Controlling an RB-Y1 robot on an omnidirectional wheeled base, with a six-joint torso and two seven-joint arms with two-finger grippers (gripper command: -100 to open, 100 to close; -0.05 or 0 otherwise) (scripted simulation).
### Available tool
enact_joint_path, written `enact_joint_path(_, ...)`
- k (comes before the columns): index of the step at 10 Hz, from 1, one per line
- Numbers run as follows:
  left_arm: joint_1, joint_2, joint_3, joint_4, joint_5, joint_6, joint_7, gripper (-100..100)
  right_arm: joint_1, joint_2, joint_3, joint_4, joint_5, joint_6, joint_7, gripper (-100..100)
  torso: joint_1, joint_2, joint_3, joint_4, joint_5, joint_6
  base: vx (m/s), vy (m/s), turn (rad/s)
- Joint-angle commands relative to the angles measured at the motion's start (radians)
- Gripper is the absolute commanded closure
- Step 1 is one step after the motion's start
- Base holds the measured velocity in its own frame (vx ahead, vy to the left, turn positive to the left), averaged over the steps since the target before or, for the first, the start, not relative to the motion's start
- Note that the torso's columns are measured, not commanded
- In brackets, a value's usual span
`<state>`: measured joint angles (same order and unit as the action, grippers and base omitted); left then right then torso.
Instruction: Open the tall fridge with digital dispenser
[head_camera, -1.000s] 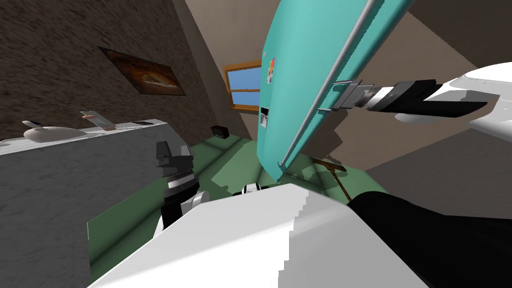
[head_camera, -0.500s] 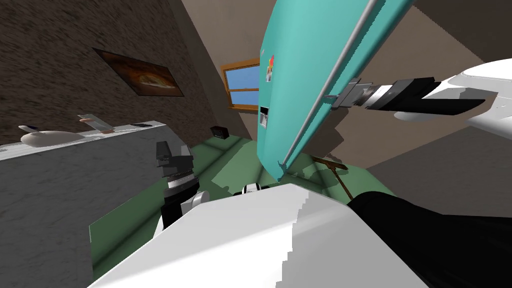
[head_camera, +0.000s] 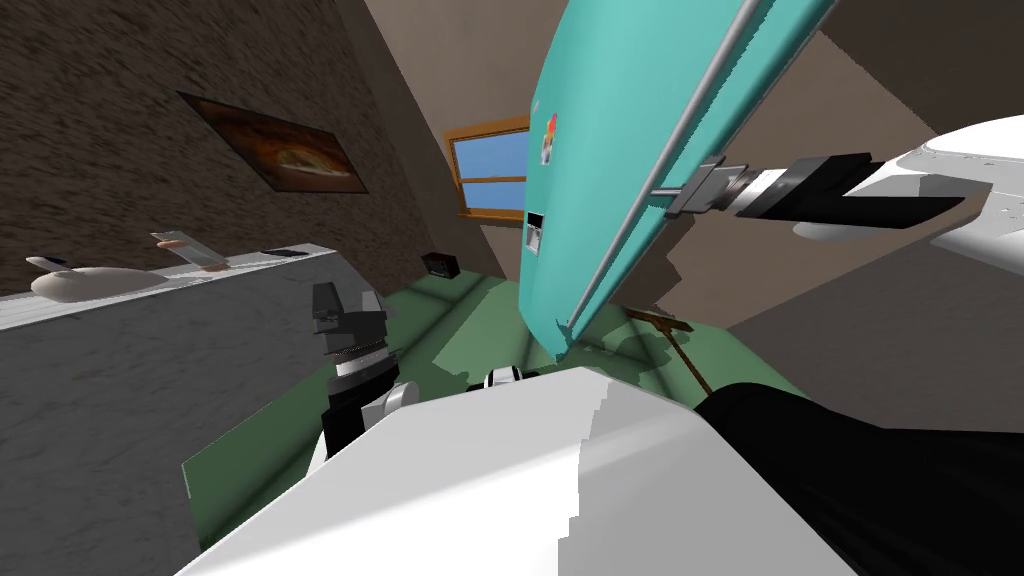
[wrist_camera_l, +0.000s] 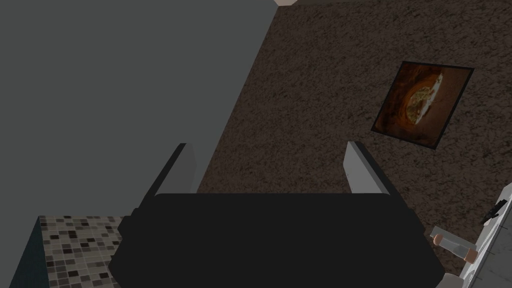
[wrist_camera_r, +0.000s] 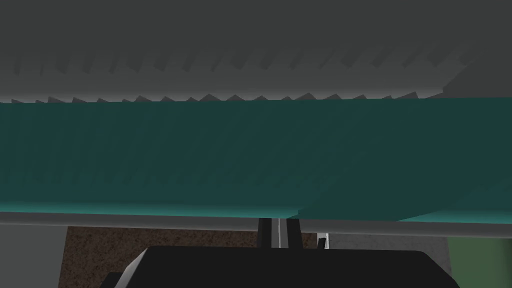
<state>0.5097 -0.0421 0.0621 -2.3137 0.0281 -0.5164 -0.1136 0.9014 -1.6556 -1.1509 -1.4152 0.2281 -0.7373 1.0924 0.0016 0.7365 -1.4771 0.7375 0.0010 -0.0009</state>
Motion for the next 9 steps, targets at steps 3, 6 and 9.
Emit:
enact_joint_path(3,0.000,0.000,0.000,0.000,0.000,0.000,0.000,0,0.002,-0.022,0.003,0.044,0.030,0.049,-0.022,100,-0.002,0.000,0.000,0.000,-0.001,0.001,0.012,0.273,-0.068)
enact_joint_path(6,0.000,0.000,0.000,0.000,0.000,0.000,0.000,0,-0.006,0.007,0.021,0.037,0.035,0.061,-0.002,-100,-0.009,0.002,0.001,0.001,-0.003,0.000,0.004,0.139,0.000)
enact_joint_path(9,0.000,0.000,0.000,0.000,0.000,0.000,0.000,0,-0.020,0.052,0.048,0.025,0.038,0.070,0.031,-100,-0.008,-0.001,0.000,-0.001,-0.004,0.001,-0.012,0.018,0.078)
